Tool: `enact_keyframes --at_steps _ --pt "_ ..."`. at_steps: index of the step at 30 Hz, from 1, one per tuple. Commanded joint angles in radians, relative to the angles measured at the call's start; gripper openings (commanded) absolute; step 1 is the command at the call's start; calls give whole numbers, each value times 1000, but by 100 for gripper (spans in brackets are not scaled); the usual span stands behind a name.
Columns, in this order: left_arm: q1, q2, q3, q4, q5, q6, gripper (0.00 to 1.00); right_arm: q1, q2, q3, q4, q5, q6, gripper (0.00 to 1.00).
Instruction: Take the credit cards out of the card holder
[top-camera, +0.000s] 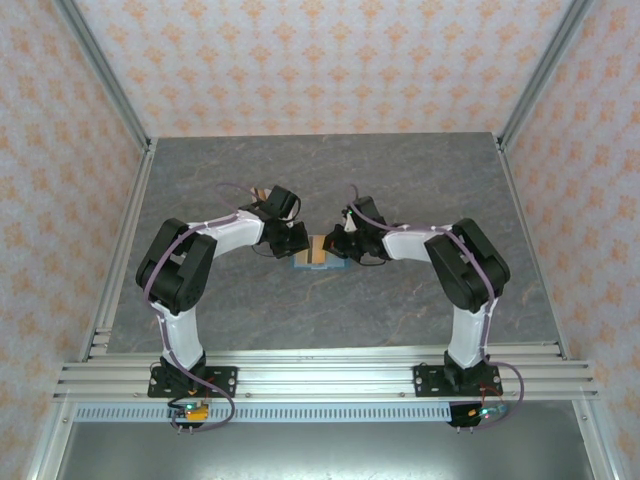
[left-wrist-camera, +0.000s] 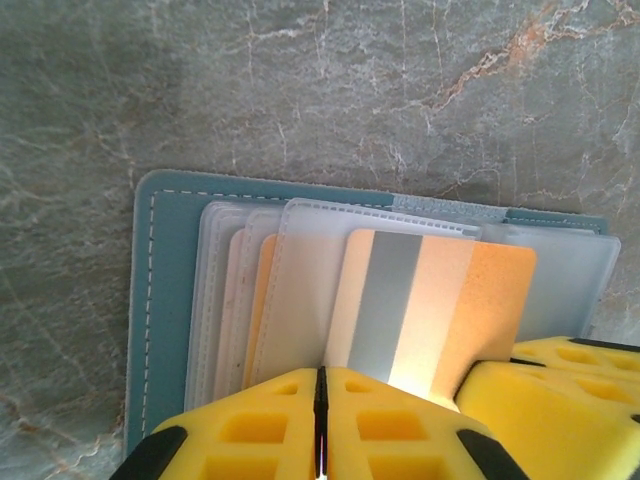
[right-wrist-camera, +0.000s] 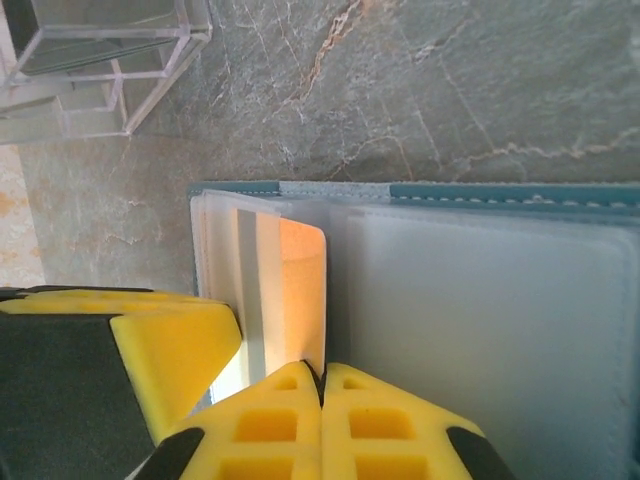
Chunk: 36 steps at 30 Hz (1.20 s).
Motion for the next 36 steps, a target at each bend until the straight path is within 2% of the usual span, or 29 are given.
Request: enact_keyframes --at_steps 1,6,10,14,19,22,25,31,34,36 --pt "-2 1 4 -69 -39 -1 14 -8 -69 -53 21 91 6 3" --pt "-1 -35 30 -67 15 3 22 -26 -172 -132 54 127 6 1" --pt "-3 -111 48 -52 54 -9 37 -59 -265 -193 107 95 15 0" --pt "4 -207 55 -36 81 -16 49 -101 -329 -212 182 -19 54 0" --pt "32 -282 25 64 190 -70 65 -126 -358 -176 268 -175 128 0" --pt "57 -317 -7 139 258 -111 71 -127 -360 -154 331 -230 182 0" --pt "79 -343 -40 214 313 -153 74 -132 -341 -132 405 -279 251 0" --pt "84 -391 -57 243 346 -198 75 -160 -317 -102 532 -337 364 0" --pt "85 -403 -58 285 377 -225 72 -162 -308 -81 537 -355 380 0" --pt "85 -404 -67 344 407 -263 66 -162 -304 -79 552 -362 395 0"
